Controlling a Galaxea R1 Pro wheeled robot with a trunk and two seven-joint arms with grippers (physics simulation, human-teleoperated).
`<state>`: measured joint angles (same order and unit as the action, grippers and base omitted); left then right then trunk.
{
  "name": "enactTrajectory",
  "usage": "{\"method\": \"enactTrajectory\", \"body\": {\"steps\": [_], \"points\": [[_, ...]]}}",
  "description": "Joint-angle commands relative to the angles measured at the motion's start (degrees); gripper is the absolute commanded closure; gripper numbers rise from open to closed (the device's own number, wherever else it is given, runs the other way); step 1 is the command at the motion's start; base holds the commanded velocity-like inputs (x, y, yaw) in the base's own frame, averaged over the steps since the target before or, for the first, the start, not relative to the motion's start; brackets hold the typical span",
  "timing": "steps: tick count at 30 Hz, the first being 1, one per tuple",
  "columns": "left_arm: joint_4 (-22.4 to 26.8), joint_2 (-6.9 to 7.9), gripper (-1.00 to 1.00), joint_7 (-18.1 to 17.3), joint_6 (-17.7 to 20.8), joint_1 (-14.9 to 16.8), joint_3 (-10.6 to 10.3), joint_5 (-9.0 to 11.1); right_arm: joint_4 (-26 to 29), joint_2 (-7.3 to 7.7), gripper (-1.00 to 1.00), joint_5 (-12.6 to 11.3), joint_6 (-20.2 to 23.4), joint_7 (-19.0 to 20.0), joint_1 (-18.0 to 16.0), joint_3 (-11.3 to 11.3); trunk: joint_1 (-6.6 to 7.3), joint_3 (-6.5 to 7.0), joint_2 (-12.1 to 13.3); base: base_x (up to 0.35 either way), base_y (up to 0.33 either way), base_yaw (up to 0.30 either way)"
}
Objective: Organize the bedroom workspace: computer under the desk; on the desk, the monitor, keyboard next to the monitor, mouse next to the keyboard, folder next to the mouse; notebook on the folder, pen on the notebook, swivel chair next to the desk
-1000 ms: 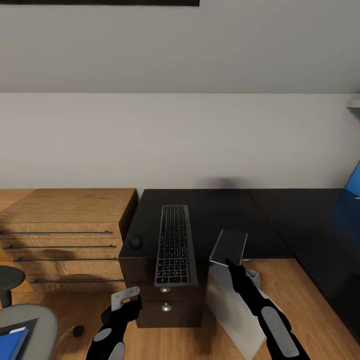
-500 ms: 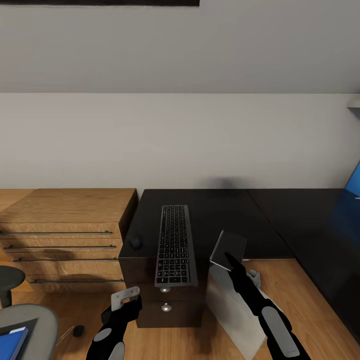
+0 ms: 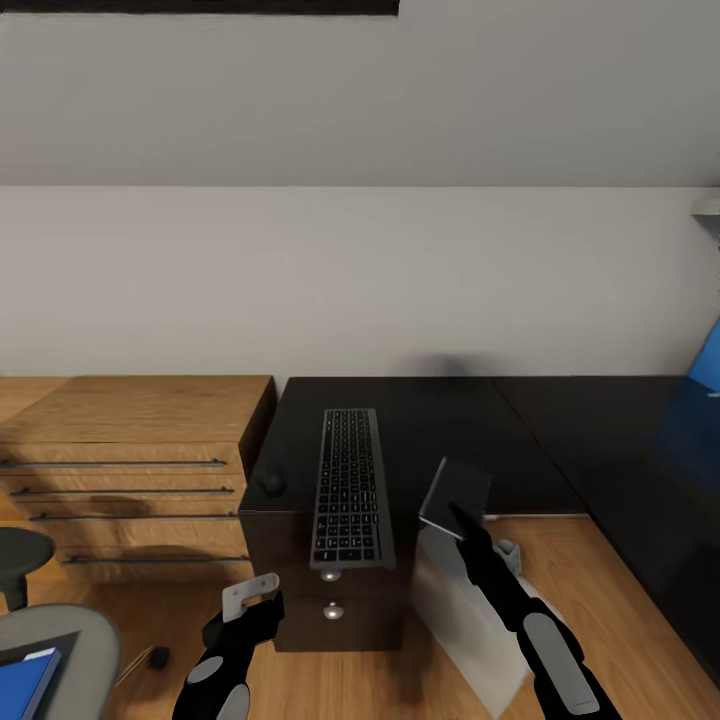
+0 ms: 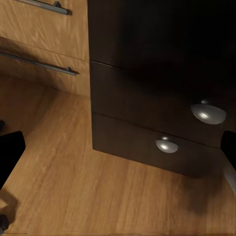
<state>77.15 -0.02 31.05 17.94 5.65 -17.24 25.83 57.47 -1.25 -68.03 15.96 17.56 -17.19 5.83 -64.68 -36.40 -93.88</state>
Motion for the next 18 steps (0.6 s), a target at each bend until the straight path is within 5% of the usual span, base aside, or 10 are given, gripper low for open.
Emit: {"method": "enactTrajectory", "body": {"steps": [1, 18], "points": [[0.1, 0.02, -1.0, 0.4, 0.2, 0.0, -0.1, 0.4, 0.0, -0.07, -1.0, -0.5, 0.6, 0.1, 0.0, 0.2, 0.03, -0.06, 0.0, -0.22, 0.0, 0.0], [0.1, 0.02, -1.0, 0.4, 0.2, 0.0, -0.1, 0.4, 0.0, -0.07, -1.0, -0.4, 0.6, 0.0, 0.0, 0.2, 0.03, -0.06, 0.0, -0.322, 0.0, 0.0]]}}
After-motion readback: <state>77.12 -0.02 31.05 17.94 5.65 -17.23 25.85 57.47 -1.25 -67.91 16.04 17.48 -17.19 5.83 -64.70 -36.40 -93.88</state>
